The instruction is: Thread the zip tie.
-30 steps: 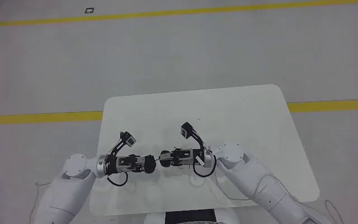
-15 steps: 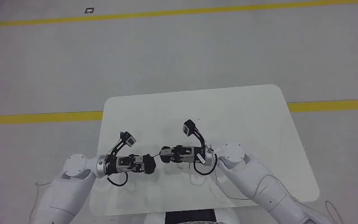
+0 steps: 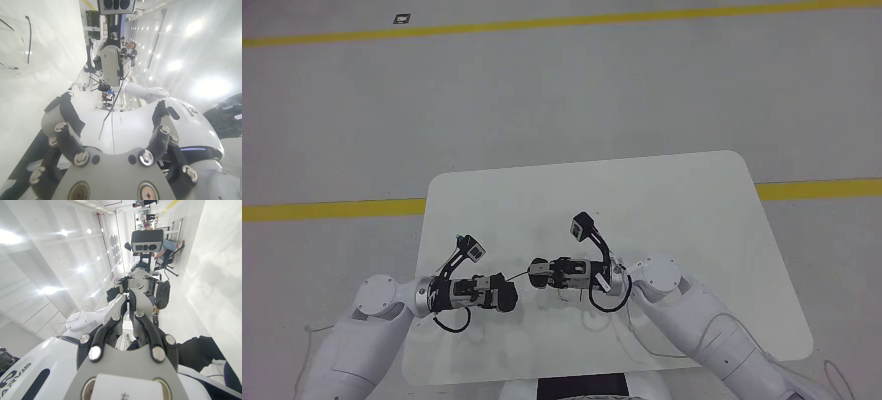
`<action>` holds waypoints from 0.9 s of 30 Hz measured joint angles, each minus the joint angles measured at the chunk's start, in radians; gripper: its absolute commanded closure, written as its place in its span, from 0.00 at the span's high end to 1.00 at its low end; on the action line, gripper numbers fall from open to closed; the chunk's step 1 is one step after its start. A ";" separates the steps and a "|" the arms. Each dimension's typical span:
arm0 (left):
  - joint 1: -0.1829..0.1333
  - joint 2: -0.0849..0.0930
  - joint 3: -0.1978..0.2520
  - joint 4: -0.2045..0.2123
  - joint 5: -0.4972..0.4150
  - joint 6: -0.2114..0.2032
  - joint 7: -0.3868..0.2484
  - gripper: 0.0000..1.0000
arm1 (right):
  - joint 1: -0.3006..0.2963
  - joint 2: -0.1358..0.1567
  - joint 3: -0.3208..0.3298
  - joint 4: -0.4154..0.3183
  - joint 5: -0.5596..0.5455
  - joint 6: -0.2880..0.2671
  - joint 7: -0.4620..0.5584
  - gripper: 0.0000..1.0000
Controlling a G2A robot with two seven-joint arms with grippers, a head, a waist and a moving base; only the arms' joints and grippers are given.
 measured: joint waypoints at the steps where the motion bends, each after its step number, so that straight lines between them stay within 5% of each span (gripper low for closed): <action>1: 0.000 0.000 0.000 0.000 0.000 0.000 0.000 1.00 | -0.002 0.000 -0.001 -0.004 -0.005 0.000 -0.006 0.00; 6: 0.000 -0.002 0.016 -0.015 0.013 0.010 0.046 1.00 | -0.013 0.000 -0.005 -0.027 -0.022 -0.006 -0.027 0.00; 27: 0.002 0.006 0.023 -0.016 -0.007 0.005 0.052 1.00 | -0.021 -0.007 -0.008 -0.022 0.000 -0.025 -0.045 0.00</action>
